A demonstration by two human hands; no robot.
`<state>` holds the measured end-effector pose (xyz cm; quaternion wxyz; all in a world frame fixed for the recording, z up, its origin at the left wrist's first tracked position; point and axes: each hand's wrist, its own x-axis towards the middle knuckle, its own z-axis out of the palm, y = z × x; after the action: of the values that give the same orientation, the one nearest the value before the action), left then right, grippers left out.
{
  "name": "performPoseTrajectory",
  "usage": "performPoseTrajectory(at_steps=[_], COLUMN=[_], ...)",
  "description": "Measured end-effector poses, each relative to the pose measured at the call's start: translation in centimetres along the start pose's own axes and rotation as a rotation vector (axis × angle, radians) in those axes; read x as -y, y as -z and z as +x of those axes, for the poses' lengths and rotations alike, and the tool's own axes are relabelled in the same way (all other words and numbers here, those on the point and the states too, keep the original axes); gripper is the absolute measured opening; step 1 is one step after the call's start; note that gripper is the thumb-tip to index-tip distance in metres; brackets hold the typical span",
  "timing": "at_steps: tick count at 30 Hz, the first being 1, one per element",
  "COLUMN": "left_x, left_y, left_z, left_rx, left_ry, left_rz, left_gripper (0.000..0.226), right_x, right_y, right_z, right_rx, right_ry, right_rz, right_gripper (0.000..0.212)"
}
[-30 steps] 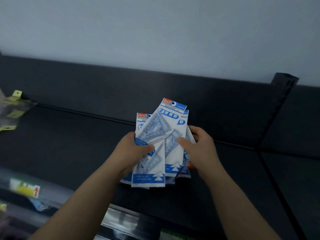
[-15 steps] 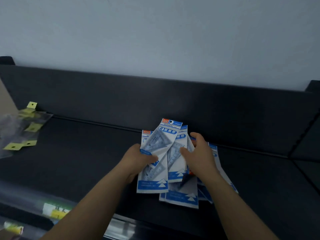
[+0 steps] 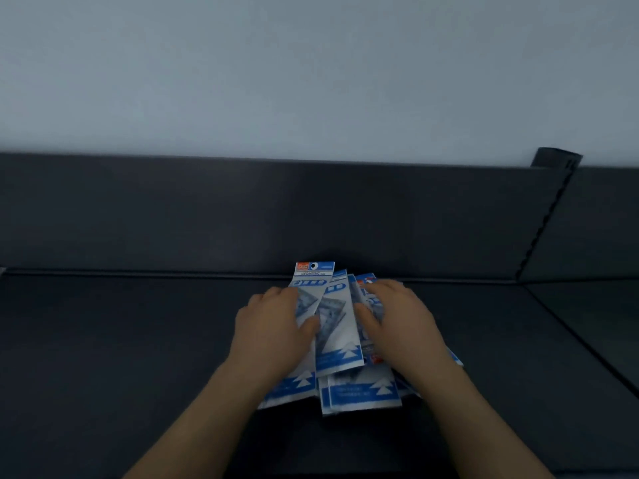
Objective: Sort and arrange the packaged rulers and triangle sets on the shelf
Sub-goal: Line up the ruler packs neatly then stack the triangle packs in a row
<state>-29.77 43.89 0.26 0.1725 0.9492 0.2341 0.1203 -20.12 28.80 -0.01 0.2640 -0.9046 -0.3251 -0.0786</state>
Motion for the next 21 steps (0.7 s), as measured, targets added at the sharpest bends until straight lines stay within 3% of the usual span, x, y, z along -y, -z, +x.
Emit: performPoseTrajectory(at_steps=[8, 12, 21], left_x=[-6.0, -9.9, -22.5], left_y=[-2.5, -4.6, -9.3], left_z=[-0.1, -0.6, -2.1], left_rx=[-0.093, -0.067, -0.024], left_ry=[-0.321, -0.419, -0.566], left_rz=[-0.169, -0.211, -0.245], left_gripper=[0.046, 0.045, 0.046], right_x=[-4.0, -7.6, -17.6], right_y=[2.6, 5.0, 12.4], right_z=[-3.2, -5.2, -9.9], right_rx=[-0.135, -0.167, -0.219], right_ry=[-0.073, -0.162, -0.259], right_rz=[-0.051, -0.091, -0.188], right_gripper=[0.036, 0.045, 0.041])
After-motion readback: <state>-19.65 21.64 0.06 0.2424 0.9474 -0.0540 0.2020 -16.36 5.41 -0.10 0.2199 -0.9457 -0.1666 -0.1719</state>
